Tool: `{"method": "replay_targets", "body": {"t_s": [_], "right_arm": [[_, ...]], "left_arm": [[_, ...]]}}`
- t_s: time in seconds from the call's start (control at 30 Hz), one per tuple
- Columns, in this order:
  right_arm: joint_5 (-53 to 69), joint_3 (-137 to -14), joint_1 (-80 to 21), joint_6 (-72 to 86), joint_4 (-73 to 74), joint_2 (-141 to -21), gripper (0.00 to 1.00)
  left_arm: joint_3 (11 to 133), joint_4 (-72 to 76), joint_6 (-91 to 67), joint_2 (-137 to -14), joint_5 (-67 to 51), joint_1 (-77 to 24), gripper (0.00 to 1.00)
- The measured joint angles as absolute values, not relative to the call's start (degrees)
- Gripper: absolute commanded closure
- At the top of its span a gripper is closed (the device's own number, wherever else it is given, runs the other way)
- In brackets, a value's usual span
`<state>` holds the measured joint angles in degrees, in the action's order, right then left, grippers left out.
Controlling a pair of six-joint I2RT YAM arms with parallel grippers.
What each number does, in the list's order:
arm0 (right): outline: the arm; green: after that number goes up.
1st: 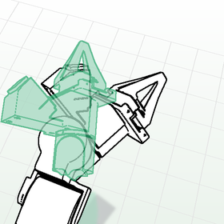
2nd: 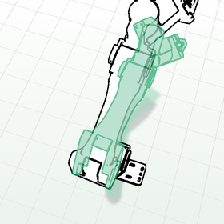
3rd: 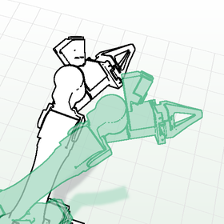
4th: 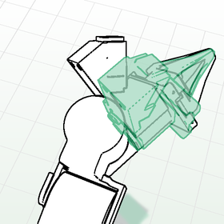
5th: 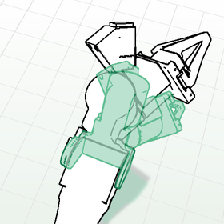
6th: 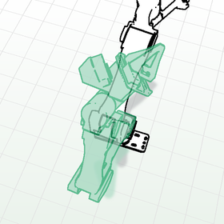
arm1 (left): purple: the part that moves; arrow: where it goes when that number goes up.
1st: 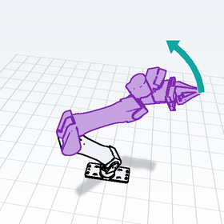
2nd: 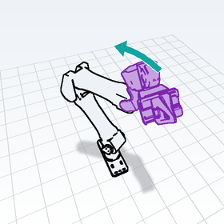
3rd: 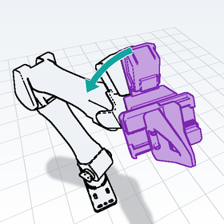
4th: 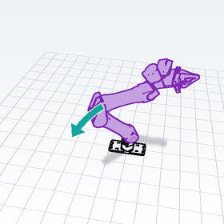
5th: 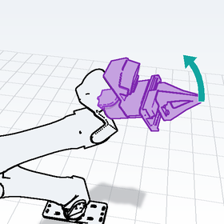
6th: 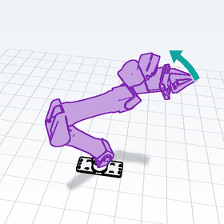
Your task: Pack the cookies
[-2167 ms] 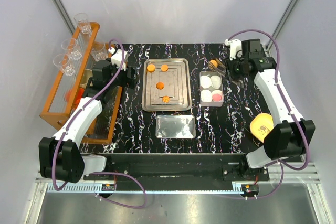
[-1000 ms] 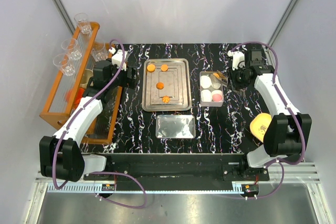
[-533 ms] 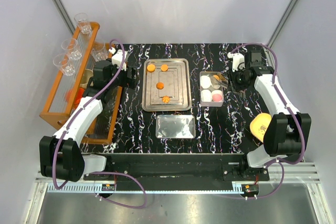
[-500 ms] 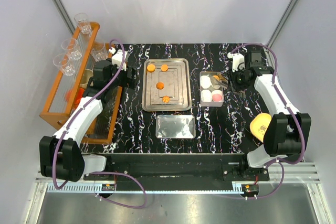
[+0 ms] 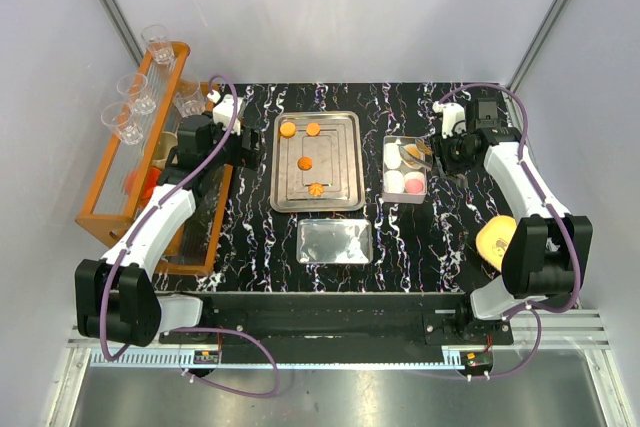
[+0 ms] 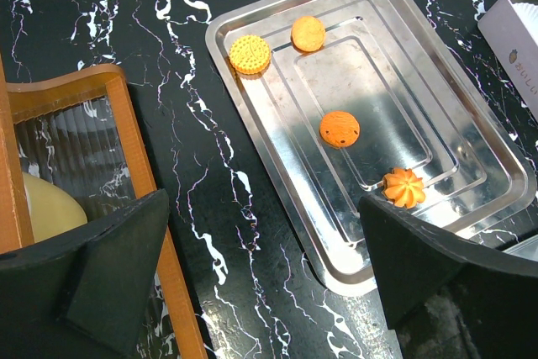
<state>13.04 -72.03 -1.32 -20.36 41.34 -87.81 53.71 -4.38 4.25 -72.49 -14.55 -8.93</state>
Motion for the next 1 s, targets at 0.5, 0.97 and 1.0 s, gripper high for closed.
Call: {"method": "replay_targets", "body": {"t_s": [0.5, 0.97, 1.0], "right_arm": [[15.1, -75.9, -1.3, -19.9, 43.4, -86.5, 0.51], [17.1, -87.7, -9.5, -18.4, 45.8, -88.2, 0.5], [17.1, -88.6, -10.9, -18.3, 45.7, -89.0, 0.5]], "left_arm": [[53.7, -4.4, 4.3, -72.5, -14.5, -8.9, 0.01], [53.7, -4.4, 4.3, -72.5, -14.6, -8.9, 0.01], [53.7, -4.4, 4.3, -72.5, -14.6, -8.9, 0.01]]}}
